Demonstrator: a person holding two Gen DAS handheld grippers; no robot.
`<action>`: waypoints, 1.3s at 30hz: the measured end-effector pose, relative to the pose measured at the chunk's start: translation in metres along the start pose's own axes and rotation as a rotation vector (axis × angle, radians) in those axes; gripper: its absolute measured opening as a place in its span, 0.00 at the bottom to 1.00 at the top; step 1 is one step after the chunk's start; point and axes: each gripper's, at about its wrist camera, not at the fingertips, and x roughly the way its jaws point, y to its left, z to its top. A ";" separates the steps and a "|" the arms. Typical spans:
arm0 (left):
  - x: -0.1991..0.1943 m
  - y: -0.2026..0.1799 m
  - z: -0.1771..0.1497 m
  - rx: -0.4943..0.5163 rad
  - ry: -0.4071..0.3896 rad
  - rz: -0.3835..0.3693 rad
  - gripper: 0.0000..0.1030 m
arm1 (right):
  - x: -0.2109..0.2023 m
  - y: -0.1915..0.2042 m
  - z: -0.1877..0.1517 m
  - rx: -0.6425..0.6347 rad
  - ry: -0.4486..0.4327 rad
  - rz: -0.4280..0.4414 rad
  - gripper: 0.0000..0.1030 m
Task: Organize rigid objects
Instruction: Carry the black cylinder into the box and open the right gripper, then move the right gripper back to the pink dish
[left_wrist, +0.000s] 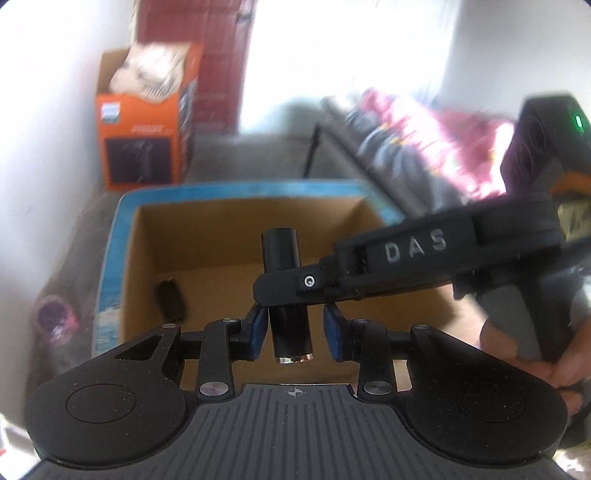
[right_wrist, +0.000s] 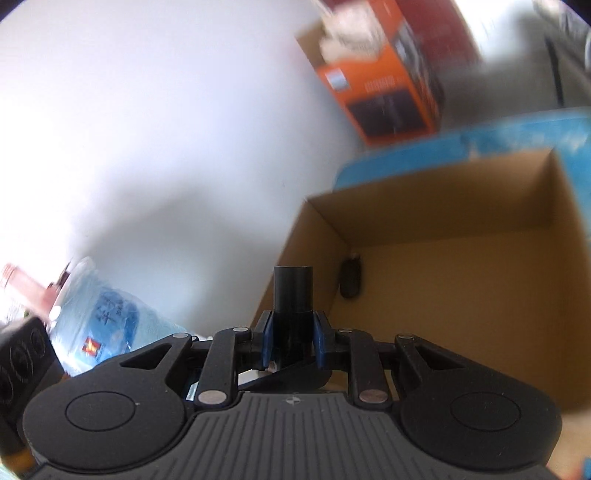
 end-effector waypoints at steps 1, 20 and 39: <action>0.011 0.005 0.003 -0.004 0.029 0.017 0.31 | 0.014 -0.007 0.008 0.030 0.035 0.000 0.23; 0.065 0.048 -0.002 -0.016 0.236 0.109 0.43 | 0.143 -0.054 0.035 0.203 0.362 -0.094 0.30; -0.041 0.013 -0.030 0.024 -0.024 -0.002 0.60 | -0.030 -0.062 0.002 0.223 0.041 0.046 0.51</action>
